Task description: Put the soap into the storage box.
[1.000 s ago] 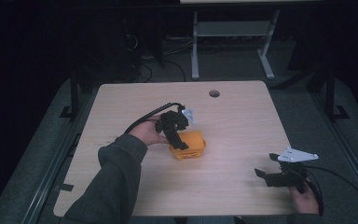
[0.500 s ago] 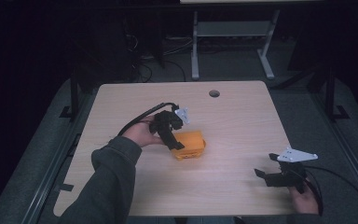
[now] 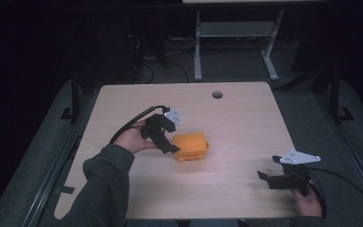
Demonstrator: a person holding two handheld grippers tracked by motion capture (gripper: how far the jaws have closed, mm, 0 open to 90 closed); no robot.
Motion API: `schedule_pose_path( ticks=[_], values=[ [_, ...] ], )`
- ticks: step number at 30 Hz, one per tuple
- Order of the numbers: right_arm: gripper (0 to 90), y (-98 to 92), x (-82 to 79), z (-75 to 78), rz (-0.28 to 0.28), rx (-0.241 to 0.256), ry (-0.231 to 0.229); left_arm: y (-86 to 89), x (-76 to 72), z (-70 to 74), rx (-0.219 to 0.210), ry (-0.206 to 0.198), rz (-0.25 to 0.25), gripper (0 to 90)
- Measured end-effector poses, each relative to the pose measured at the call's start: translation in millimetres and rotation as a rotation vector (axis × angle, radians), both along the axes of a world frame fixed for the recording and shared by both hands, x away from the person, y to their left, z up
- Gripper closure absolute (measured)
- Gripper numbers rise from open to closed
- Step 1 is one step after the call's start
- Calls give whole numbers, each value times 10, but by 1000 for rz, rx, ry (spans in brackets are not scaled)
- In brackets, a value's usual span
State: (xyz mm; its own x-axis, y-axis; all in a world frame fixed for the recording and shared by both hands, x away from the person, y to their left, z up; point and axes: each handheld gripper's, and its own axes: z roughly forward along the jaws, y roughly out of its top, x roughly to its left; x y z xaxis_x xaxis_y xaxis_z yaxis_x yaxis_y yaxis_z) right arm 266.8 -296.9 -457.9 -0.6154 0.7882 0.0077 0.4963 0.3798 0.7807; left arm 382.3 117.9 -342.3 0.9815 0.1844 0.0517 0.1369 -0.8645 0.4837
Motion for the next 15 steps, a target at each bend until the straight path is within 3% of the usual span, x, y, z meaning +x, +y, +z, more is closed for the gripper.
schedule_pose_path(
  ticks=[15],
  values=[
    [139,20,13,-9,-11,-7,8,161,-150,-15,-4,-16,16,216]
  ],
)
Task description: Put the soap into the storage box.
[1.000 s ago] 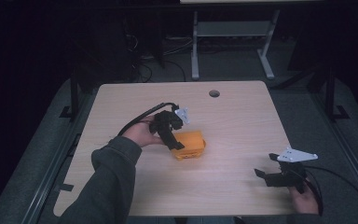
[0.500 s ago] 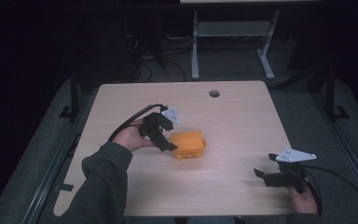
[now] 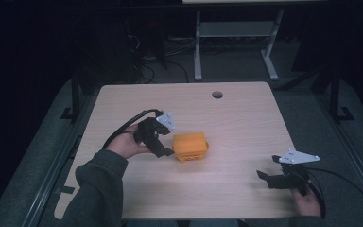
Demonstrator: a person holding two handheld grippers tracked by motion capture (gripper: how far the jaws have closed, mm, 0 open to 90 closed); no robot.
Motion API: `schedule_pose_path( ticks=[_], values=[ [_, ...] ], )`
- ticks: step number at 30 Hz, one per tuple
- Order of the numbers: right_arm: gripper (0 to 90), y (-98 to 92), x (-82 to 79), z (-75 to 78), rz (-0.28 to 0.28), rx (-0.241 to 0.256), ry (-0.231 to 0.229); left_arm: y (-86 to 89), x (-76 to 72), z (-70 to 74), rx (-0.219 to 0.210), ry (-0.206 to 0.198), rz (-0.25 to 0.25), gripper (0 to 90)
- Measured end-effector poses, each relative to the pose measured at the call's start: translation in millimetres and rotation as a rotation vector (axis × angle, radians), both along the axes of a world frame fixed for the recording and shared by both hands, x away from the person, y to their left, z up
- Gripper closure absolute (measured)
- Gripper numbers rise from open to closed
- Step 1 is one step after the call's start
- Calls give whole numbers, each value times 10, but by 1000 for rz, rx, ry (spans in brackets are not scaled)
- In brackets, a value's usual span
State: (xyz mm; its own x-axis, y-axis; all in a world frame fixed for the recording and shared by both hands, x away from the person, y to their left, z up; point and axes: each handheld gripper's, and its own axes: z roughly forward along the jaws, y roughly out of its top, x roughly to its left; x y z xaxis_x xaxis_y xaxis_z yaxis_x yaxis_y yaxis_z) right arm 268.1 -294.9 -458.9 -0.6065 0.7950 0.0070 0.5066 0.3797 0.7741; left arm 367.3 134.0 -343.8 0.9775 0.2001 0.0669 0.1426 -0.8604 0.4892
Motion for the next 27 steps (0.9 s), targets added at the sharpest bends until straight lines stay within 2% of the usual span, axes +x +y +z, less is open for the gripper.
schedule_pose_path(
  ticks=[2,5,8,27],
  values=[
    [140,1,1,-2,-1,-1,0,21,-19,-16,-7,3,3,216],
    [139,-5,2,-4,-7,-1,1,45,-36,-33,7,3,2,216],
    [139,-8,4,-4,-10,-3,-1,65,-65,-43,-7,9,5,217],
    [139,7,12,-15,-20,-24,6,252,-242,-147,-19,0,27,216]
  ],
)
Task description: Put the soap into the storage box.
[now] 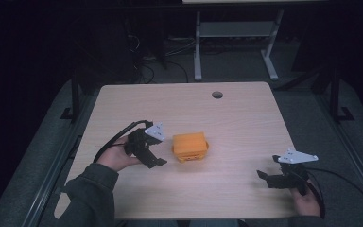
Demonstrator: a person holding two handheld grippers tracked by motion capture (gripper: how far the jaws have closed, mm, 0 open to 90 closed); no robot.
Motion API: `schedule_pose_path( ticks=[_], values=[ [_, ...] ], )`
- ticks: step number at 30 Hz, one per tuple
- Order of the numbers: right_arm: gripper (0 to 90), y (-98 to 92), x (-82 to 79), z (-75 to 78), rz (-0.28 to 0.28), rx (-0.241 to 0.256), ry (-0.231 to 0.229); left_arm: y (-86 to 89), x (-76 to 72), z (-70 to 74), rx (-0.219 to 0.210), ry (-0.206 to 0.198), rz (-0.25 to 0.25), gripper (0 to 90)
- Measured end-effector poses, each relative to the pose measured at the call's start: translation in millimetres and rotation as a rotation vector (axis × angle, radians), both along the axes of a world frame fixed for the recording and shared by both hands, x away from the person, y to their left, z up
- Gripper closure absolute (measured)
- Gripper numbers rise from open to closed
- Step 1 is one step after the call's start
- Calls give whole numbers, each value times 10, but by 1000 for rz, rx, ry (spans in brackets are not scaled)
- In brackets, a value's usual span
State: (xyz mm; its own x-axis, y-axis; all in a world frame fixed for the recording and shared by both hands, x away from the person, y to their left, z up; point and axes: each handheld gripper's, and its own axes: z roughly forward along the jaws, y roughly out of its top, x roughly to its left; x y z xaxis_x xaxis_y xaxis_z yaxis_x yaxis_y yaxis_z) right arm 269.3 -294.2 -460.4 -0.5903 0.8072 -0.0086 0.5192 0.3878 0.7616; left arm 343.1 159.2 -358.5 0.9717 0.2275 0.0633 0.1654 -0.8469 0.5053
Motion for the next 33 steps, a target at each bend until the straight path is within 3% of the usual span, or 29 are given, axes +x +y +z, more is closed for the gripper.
schedule_pose_path(
  ticks=[33],
  values=[
    [139,12,-10,-6,-9,-10,6,373,-226,-235,-32,4,76,218]
  ],
)
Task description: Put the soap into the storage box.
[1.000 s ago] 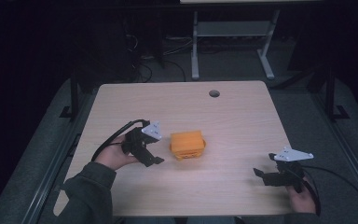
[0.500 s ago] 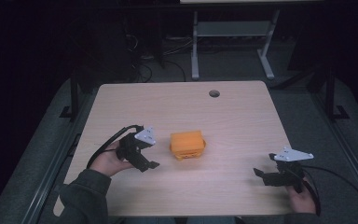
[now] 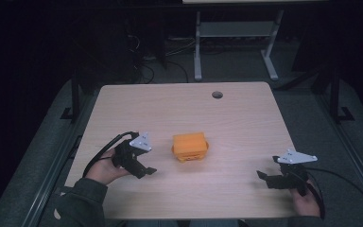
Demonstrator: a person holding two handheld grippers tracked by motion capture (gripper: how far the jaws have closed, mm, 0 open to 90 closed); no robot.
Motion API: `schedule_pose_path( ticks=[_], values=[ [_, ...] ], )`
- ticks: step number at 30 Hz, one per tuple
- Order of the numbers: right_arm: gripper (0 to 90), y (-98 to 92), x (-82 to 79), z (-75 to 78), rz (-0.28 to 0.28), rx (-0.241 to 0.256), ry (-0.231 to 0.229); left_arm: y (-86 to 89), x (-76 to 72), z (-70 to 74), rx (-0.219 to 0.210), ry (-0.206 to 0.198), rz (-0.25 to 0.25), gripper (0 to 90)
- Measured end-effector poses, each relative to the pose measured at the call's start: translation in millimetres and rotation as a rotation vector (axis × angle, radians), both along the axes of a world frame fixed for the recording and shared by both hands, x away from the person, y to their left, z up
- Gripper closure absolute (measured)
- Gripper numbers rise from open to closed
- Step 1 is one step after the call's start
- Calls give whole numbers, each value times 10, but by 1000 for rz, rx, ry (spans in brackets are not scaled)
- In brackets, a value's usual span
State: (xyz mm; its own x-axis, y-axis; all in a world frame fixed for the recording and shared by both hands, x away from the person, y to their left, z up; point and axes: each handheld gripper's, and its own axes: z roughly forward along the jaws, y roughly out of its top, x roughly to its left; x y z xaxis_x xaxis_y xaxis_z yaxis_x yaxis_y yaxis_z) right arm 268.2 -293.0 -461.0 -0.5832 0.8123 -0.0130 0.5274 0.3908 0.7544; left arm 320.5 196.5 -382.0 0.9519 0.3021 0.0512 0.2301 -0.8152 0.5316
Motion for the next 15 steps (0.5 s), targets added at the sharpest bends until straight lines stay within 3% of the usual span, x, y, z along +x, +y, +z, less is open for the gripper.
schedule_pose_path(
  ticks=[15],
  values=[
    [139,-5,1,-13,-3,-5,0,133,-63,-85,-3,-2,20,218]
  ],
)
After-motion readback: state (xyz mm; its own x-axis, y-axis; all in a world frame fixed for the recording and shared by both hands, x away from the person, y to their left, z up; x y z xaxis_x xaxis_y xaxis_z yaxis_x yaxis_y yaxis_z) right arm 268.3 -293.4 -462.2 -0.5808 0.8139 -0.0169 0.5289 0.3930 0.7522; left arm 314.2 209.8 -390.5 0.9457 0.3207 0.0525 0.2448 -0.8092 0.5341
